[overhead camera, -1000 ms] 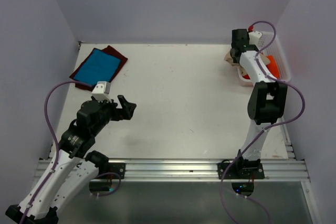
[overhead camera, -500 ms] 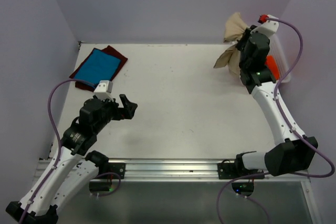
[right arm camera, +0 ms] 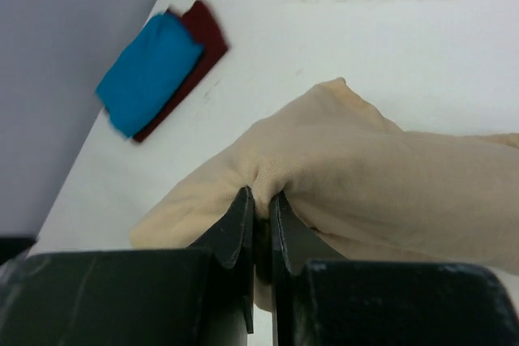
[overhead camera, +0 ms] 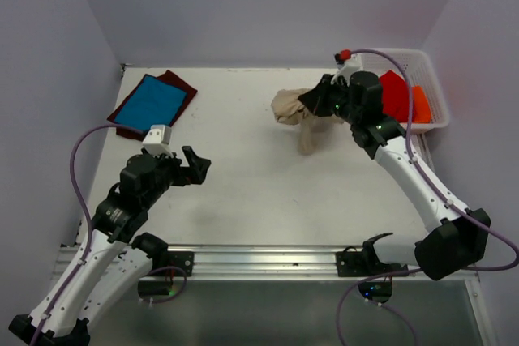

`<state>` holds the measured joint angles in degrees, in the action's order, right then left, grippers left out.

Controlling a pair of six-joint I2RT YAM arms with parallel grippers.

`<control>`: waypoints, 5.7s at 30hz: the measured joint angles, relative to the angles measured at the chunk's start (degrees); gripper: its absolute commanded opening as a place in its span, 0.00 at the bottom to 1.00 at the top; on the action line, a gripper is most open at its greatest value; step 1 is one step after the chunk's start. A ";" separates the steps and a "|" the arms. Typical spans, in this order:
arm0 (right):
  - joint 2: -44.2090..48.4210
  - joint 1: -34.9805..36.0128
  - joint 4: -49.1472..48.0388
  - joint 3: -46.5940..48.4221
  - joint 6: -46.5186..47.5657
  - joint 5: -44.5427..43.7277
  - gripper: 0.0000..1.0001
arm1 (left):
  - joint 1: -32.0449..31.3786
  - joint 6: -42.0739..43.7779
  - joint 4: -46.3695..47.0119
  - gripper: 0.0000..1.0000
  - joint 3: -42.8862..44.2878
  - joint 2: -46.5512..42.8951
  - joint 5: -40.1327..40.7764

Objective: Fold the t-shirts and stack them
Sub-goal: Move the tshirt to the center of the board, then flatten the tshirt out

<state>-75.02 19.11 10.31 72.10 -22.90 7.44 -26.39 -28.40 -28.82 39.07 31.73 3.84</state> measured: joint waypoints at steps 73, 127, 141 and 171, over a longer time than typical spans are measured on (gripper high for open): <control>-5.14 9.49 4.98 -19.50 -16.57 -19.76 0.00 | -25.75 7.74 49.00 0.36 -6.84 56.26 -0.81; -9.60 10.12 0.28 -20.63 -7.52 -9.16 0.80 | -25.77 26.12 7.15 0.00 44.54 34.16 29.90; -38.69 10.08 -0.04 16.02 -2.69 -3.02 0.75 | -25.77 28.28 -3.21 0.00 60.02 39.10 24.63; -11.04 9.75 7.08 -0.13 -0.37 9.70 0.25 | -25.77 29.81 -9.22 0.00 60.13 38.71 29.09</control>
<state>-86.06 28.86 17.39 71.96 -23.27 17.15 -52.16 1.41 -38.04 99.20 70.43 32.93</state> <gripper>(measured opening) 0.032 0.012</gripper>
